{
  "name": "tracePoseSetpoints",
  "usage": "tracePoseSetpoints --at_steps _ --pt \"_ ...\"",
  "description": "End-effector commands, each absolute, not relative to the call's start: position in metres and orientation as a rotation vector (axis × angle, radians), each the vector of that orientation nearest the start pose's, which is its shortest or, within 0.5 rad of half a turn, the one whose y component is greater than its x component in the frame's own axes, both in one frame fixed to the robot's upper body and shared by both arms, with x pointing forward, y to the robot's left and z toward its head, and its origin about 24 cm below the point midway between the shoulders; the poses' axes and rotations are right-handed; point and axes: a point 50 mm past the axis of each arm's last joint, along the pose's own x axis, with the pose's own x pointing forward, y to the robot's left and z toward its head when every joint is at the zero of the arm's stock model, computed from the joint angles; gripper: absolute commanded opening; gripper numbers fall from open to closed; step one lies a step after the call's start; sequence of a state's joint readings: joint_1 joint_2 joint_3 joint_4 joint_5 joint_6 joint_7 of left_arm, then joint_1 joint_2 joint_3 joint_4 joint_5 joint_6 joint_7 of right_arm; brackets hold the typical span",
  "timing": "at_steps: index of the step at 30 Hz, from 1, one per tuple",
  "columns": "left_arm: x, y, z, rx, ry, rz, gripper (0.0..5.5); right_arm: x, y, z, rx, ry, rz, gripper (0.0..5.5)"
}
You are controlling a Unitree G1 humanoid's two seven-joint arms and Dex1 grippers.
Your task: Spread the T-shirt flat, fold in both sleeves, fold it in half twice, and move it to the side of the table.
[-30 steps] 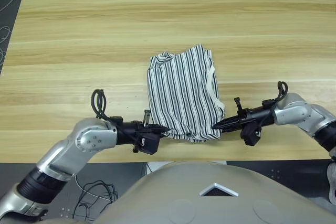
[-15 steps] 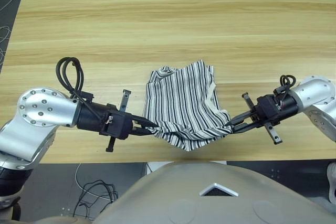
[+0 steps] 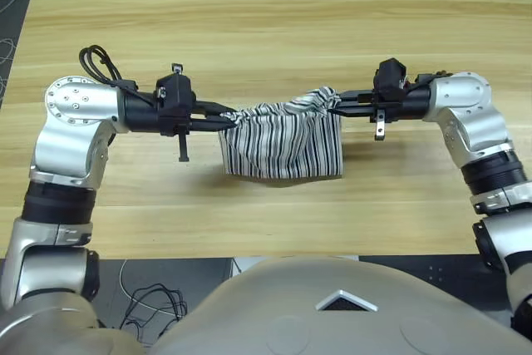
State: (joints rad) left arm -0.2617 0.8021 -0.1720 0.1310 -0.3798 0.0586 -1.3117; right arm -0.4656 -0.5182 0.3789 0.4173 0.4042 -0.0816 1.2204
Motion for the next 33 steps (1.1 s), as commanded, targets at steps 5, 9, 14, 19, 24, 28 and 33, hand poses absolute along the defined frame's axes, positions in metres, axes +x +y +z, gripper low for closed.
tracePoseSetpoints --at_steps 5,9,14,19,24,28,33 --pt "0.296 0.224 0.059 0.343 0.485 -1.206 0.31 0.300 -0.145 0.038 -0.358 0.241 1.416 0.10" --pt "0.305 0.232 0.040 0.344 0.556 -1.105 0.95 0.303 -0.147 0.027 -0.389 0.265 1.372 0.91" --pt "0.326 0.263 0.046 0.384 0.527 -0.787 1.36 0.331 -0.152 0.035 -0.478 0.227 1.091 1.37" --pt "0.331 0.283 0.065 0.322 0.432 -0.684 1.36 0.345 -0.159 0.051 -0.481 0.157 0.968 1.37" --pt "0.329 0.293 0.073 0.271 0.368 -0.648 1.36 0.330 -0.123 0.067 -0.388 -0.045 1.088 1.37" --pt "0.325 0.294 0.066 0.266 0.360 -0.629 1.36 0.295 -0.065 0.055 -0.257 -0.065 1.288 1.37" --pt "0.329 0.285 0.069 0.293 0.331 -0.662 1.36 0.277 -0.028 0.027 -0.224 0.031 1.345 1.37"
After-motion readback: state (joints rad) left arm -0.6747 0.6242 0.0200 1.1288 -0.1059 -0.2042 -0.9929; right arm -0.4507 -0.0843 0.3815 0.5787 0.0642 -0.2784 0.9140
